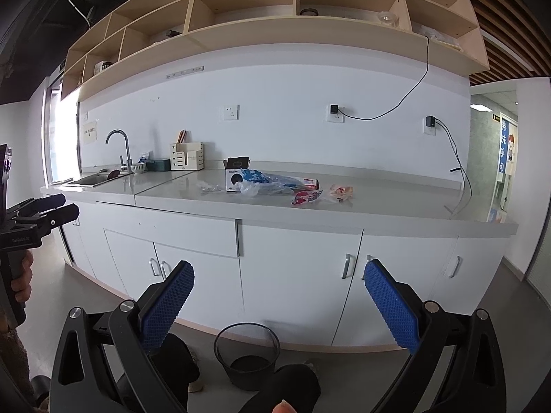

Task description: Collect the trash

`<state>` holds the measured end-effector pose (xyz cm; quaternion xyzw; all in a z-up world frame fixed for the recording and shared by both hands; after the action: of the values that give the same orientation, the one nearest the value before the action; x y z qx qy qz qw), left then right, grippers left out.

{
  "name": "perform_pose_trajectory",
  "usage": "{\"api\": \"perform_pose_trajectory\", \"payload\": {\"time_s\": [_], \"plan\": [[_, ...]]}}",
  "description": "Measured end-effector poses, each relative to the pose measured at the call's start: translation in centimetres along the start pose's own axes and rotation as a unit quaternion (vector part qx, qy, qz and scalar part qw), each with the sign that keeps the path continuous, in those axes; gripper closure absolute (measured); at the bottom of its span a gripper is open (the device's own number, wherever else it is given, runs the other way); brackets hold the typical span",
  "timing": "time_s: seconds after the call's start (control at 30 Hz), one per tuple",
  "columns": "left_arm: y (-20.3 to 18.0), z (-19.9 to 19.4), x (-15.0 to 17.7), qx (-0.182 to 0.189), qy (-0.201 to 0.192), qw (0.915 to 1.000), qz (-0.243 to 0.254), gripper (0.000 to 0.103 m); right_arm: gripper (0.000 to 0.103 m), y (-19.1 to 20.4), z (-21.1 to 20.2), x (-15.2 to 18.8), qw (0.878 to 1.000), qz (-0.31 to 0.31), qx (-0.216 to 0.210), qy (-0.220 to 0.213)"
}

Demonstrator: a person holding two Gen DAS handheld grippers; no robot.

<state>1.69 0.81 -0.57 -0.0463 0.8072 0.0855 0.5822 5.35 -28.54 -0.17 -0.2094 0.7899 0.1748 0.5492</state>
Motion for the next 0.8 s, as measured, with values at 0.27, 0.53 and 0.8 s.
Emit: {"api": "perform_pose_trajectory", "payload": {"time_s": [0.27,0.53,0.8], "plan": [[-0.05,-0.05,0.16,0.000,0.001,1.0000,0.000,0.004,0.003,-0.07,0.08,-0.04,1.000,-0.003,0.008,0.000],[-0.31,0.03,0.14,-0.002,0.002,1.0000,0.002,0.004,0.003,-0.33,0.22,-0.11,1.000,0.000,0.005,0.002],[-0.30,0.22,0.04,-0.005,0.000,1.0000,0.004,0.004,0.003,-0.31,0.35,-0.14,1.000,0.001,0.001,-0.001]]}}
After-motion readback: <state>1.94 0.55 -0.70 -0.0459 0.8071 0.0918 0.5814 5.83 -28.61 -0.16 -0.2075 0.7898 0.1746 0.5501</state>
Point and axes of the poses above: each gripper's, at about its wrist camera, not at the fingertips, and z roughly the way its jaws point, y to its left, x to its underside, the point moved 1 cm from there along z, roughly the way its jaws point, and after that the axes turned 10 degrees about -x, right-handed, at the moved point
